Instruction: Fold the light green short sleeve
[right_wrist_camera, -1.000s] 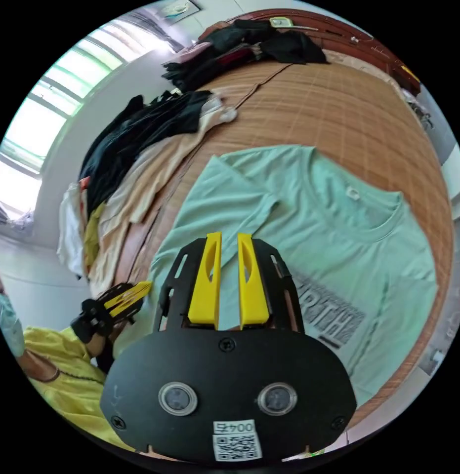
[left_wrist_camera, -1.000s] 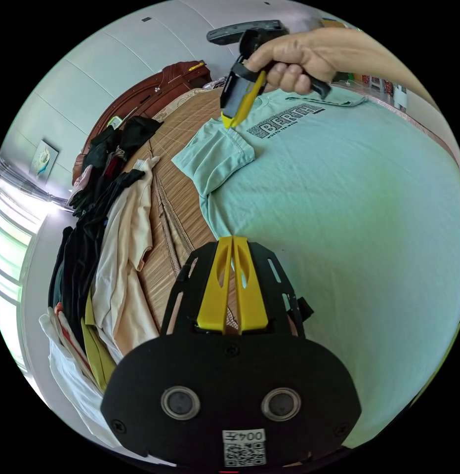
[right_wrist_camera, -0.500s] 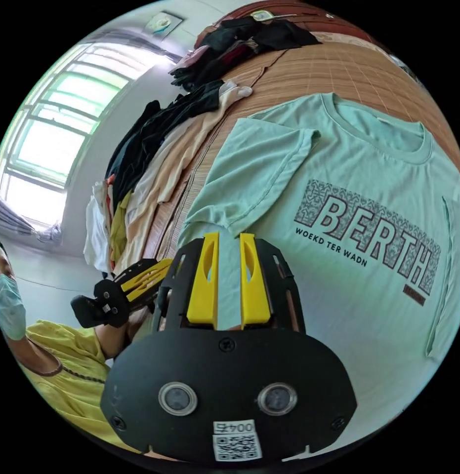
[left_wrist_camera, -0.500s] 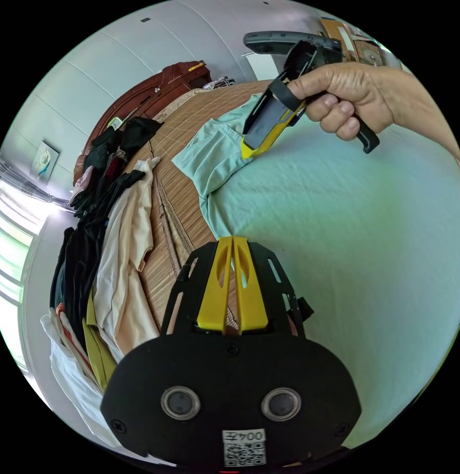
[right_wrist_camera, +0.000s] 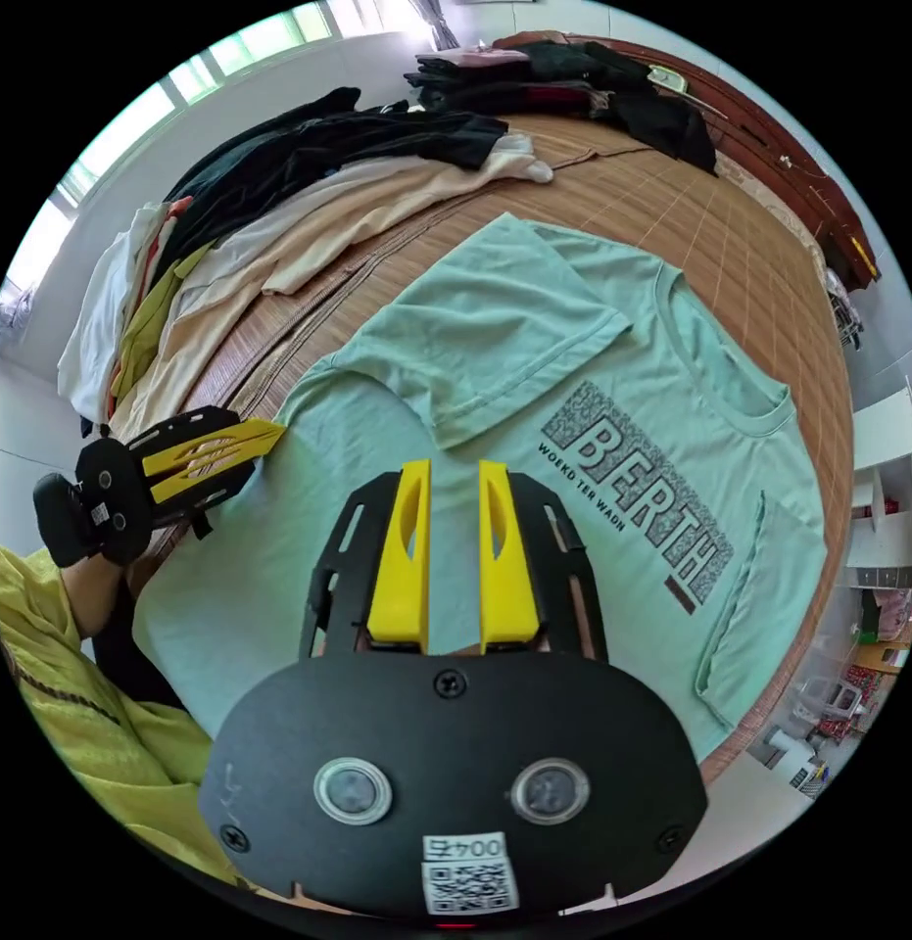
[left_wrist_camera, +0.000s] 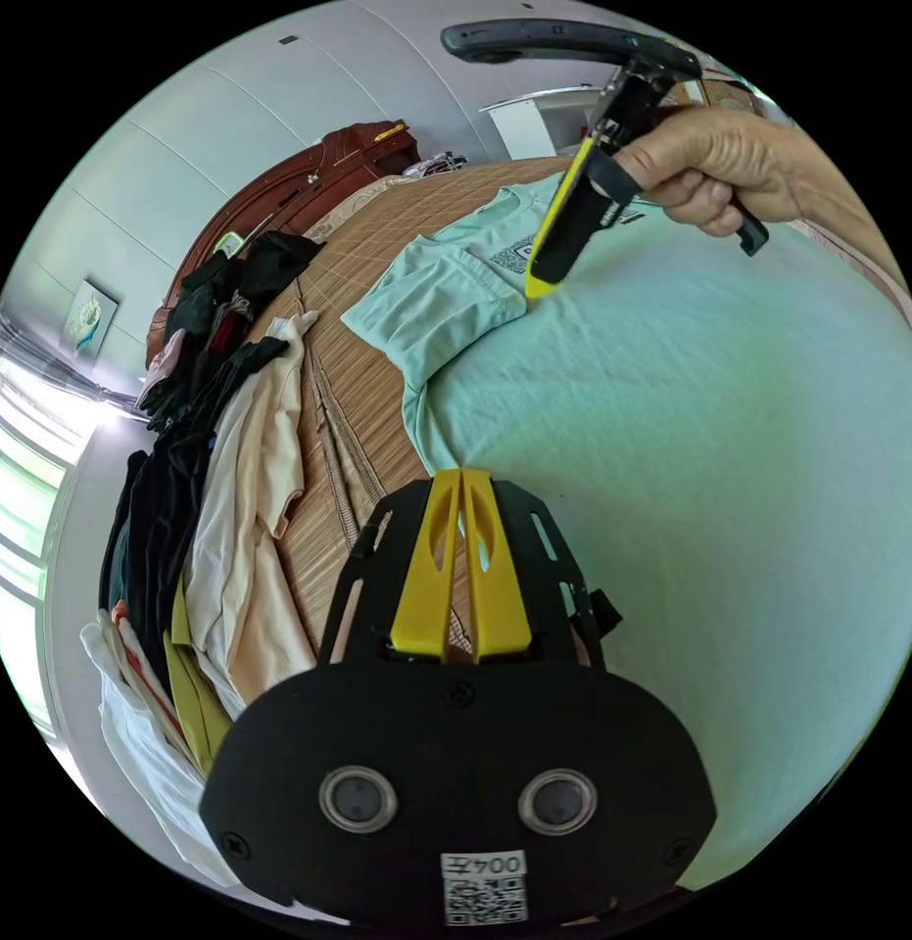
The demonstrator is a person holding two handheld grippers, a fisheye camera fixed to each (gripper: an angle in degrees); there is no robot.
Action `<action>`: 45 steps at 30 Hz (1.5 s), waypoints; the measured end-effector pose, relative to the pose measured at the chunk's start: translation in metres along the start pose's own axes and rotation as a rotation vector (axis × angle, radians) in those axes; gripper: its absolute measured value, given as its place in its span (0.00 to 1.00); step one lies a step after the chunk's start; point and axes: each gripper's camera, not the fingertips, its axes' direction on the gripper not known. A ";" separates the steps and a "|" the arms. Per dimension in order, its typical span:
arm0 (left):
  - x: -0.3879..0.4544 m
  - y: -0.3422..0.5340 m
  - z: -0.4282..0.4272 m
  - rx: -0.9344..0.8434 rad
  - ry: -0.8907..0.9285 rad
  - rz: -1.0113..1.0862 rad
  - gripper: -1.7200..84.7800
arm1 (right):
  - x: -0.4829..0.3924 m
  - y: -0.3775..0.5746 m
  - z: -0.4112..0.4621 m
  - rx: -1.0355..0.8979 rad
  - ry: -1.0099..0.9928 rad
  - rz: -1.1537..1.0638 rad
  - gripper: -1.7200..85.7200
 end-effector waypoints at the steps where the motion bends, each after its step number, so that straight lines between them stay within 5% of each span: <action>1: 0.000 0.000 0.000 0.000 -0.001 0.000 0.02 | -0.006 -0.004 -0.007 0.042 0.000 -0.009 0.07; 12: -0.028 0.009 -0.016 0.084 0.017 -0.068 0.03 | -0.065 -0.065 -0.023 0.059 -0.109 -0.165 0.08; 18: -0.014 0.007 -0.003 0.031 0.040 0.028 0.03 | -0.138 -0.069 0.002 -0.074 0.220 -0.502 0.14; 22: -0.011 0.008 0.000 0.027 0.017 0.042 0.03 | -0.154 -0.081 0.016 -0.082 0.240 -0.549 0.09; 32: -0.022 0.015 0.007 0.028 0.042 0.029 0.03 | -0.133 -0.084 -0.004 -0.073 0.121 -0.434 0.13; 45: -0.025 0.026 0.020 0.030 0.042 0.028 0.03 | 0.019 -0.157 0.023 -0.035 -0.077 -0.006 0.11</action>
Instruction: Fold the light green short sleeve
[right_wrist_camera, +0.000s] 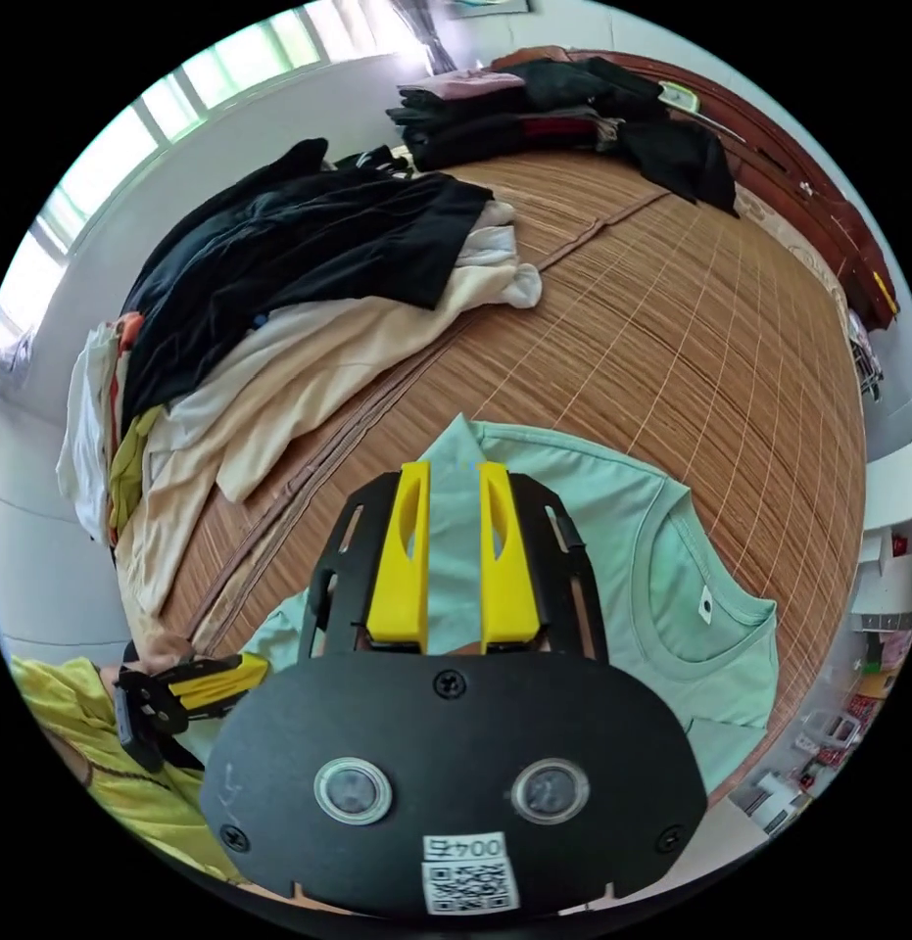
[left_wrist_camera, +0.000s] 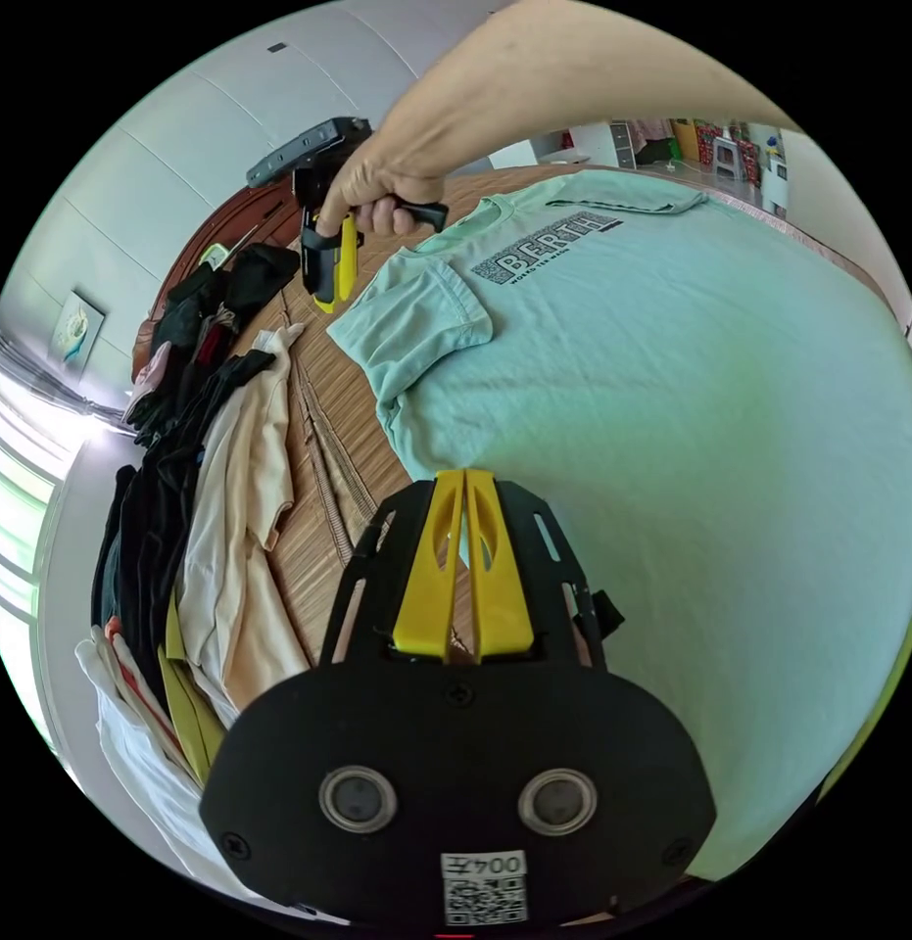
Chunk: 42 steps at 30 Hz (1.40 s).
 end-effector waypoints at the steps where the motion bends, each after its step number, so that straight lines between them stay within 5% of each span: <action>1: 0.000 0.001 0.001 0.000 -0.001 0.001 0.03 | 0.002 -0.001 0.010 -0.037 0.008 -0.009 0.09; 4: 0.002 0.005 0.005 0.000 -0.007 0.006 0.03 | 0.001 -0.001 0.032 -0.110 0.059 -0.026 0.03; 11: 0.009 0.013 0.015 0.002 -0.025 0.015 0.03 | 0.013 0.053 0.004 0.146 0.008 0.127 0.06; 28: 0.025 0.009 0.001 0.074 -0.262 0.031 0.09 | -0.052 0.491 -0.035 0.150 0.067 0.302 0.08; 35: 0.021 -0.043 0.079 -0.033 -0.217 0.273 0.12 | -0.038 0.532 -0.023 0.177 -0.010 0.378 0.06; 42: 0.032 -0.036 0.118 -0.057 -0.221 0.304 0.09 | -0.033 0.524 -0.022 0.240 -0.016 0.352 0.03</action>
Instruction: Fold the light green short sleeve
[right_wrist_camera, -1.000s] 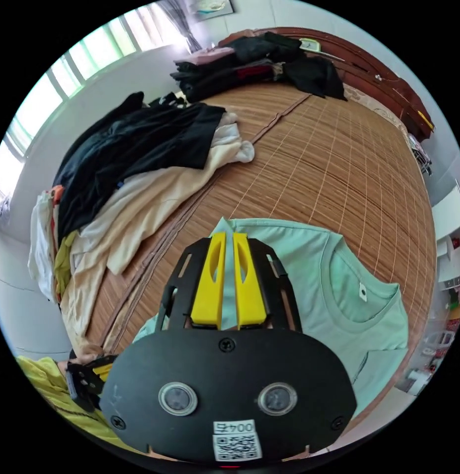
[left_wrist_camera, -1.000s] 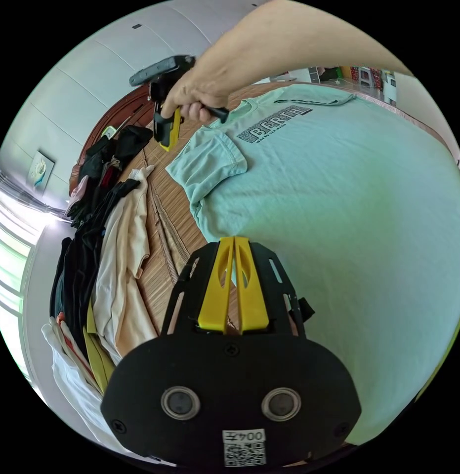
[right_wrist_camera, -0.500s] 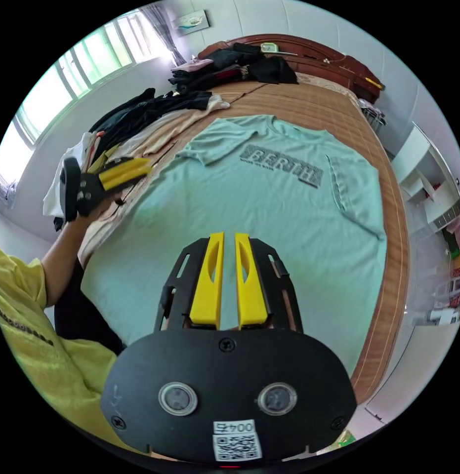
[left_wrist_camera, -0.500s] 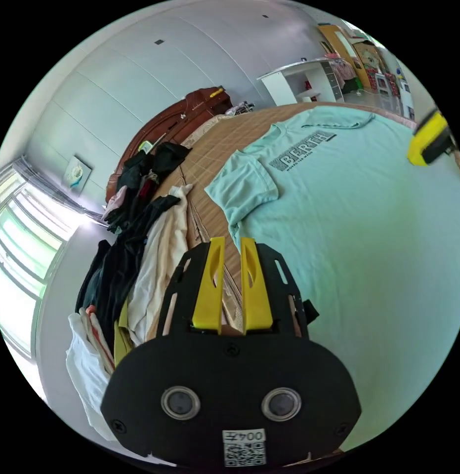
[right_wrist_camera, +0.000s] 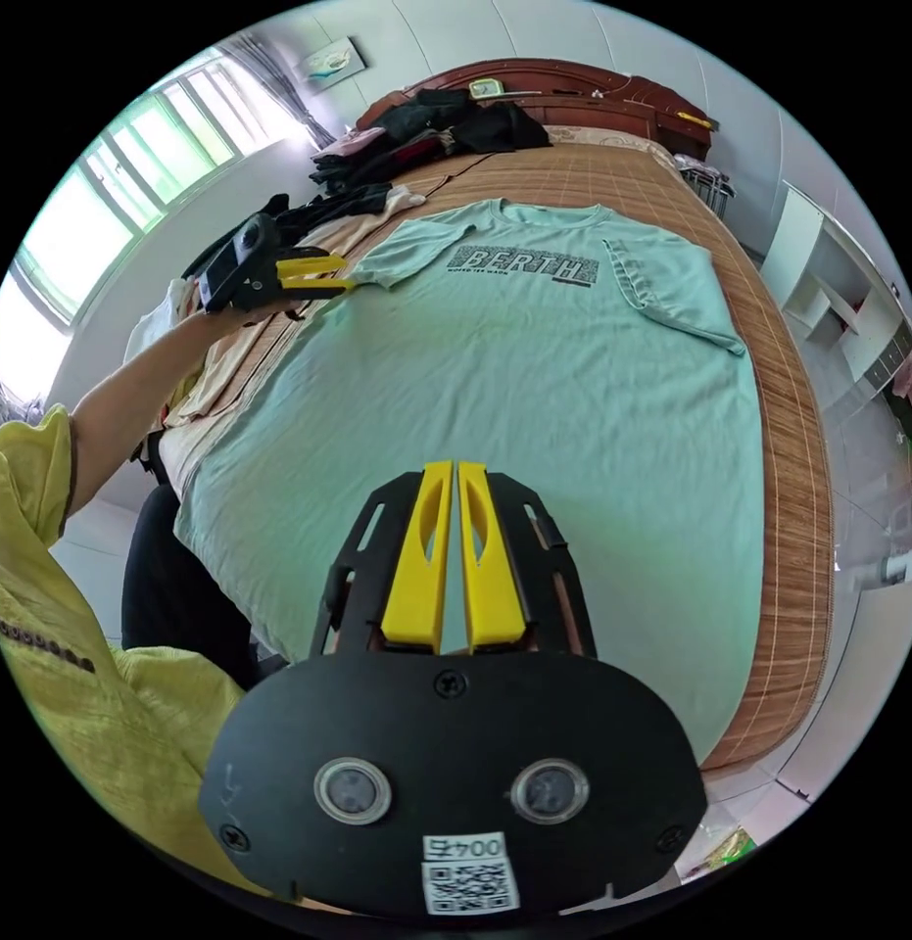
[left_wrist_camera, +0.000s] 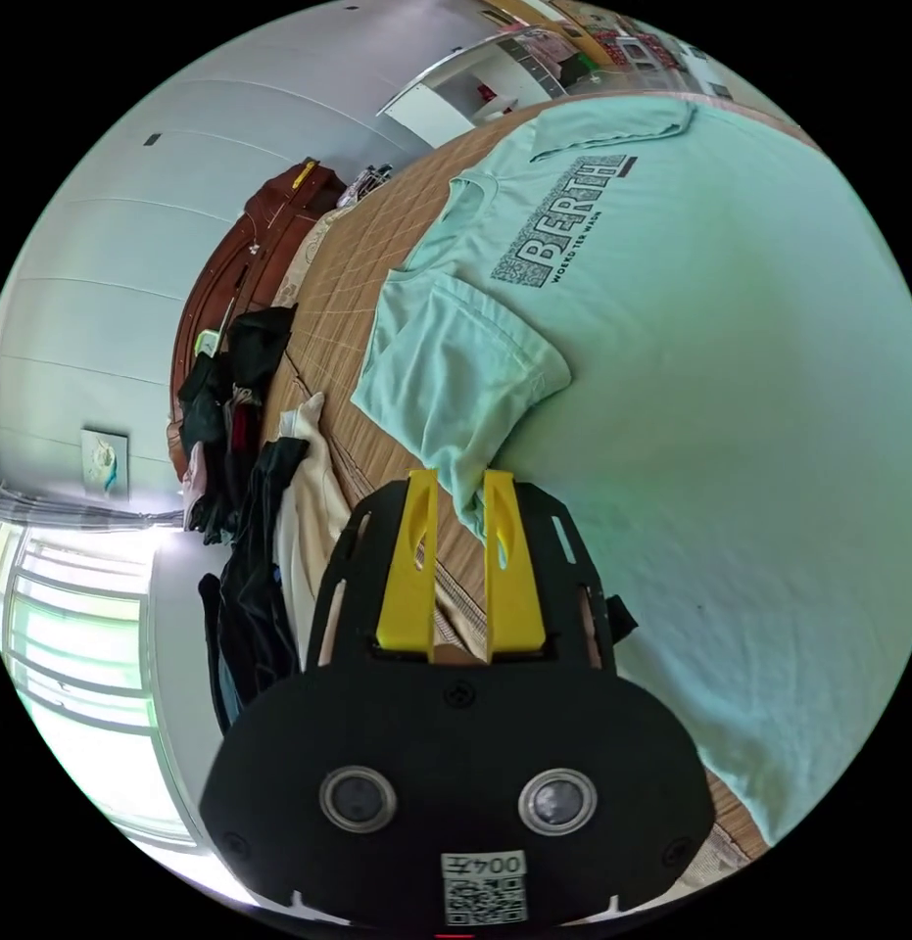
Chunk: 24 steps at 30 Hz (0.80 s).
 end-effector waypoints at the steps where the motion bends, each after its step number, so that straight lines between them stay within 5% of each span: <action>1: 0.009 0.002 0.003 0.005 -0.012 0.003 0.08 | 0.000 -0.010 0.000 0.027 -0.014 -0.013 0.02; 12: 0.050 0.024 0.023 0.041 -0.106 -0.080 0.03 | -0.026 -0.282 0.058 0.006 -0.128 -0.221 0.10; 18: 0.077 0.029 0.030 0.057 -0.202 -0.034 0.03 | -0.082 -0.400 0.146 -0.186 0.037 -0.369 0.09; 24: 0.062 0.030 0.035 0.057 -0.108 -0.061 0.03 | -0.120 -0.453 0.204 -0.252 0.166 -0.498 0.08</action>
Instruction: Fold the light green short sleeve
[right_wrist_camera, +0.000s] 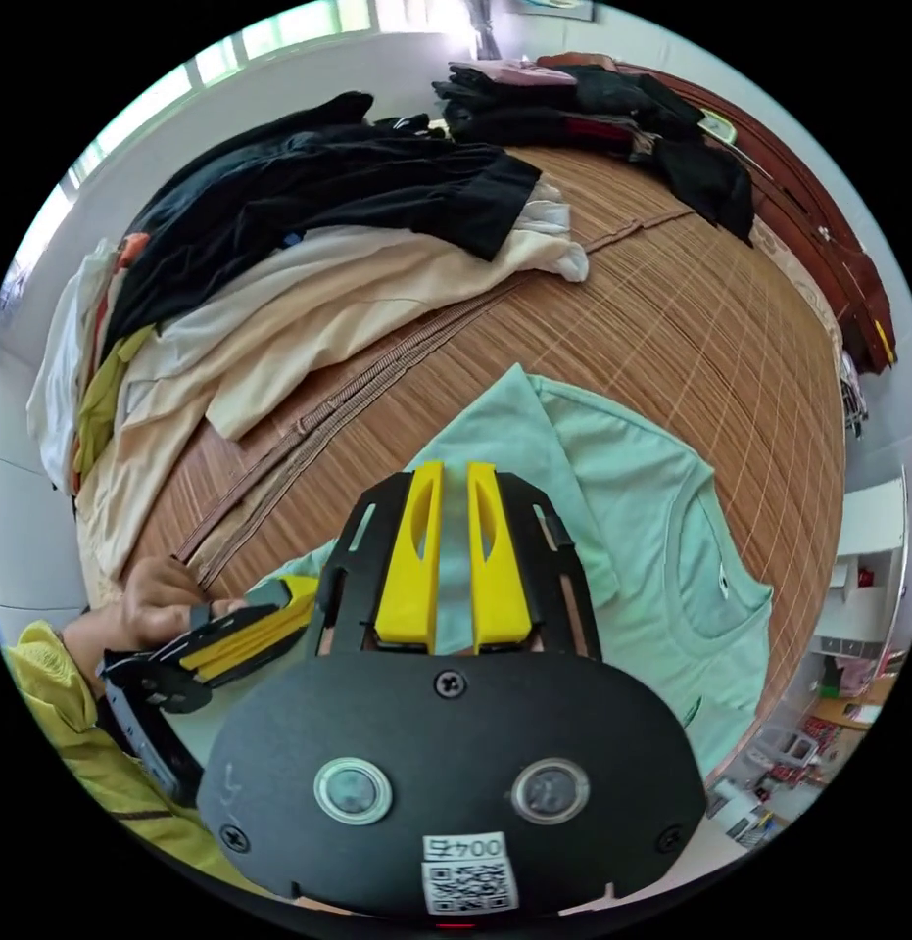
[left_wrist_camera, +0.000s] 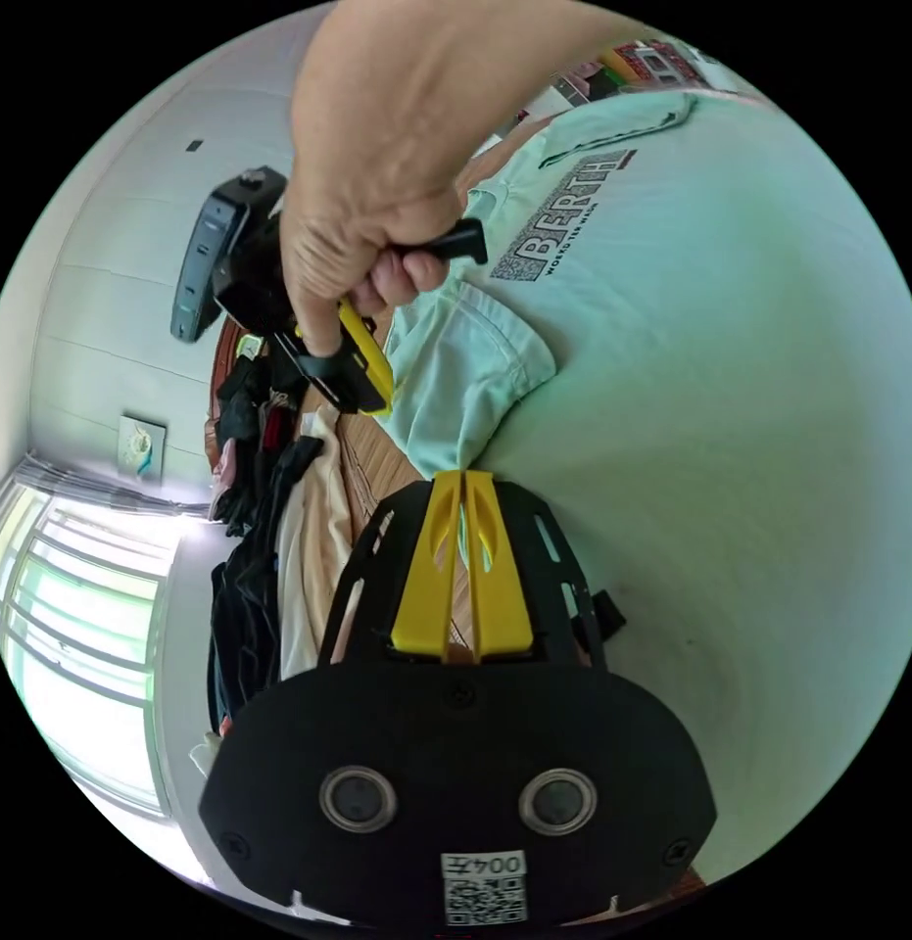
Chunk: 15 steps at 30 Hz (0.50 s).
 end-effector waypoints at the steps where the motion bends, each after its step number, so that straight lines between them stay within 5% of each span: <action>1: -0.002 -0.002 0.001 -0.013 0.017 0.000 0.03 | -0.002 -0.008 0.003 0.016 0.035 -0.026 0.09; 7: 0.021 -0.011 -0.003 -0.083 -0.045 0.159 0.03 | 0.020 -0.040 0.008 0.000 0.006 -0.014 0.09; 15: 0.017 -0.007 -0.004 -0.062 -0.012 0.115 0.03 | 0.076 -0.007 -0.025 0.120 -0.056 0.109 0.09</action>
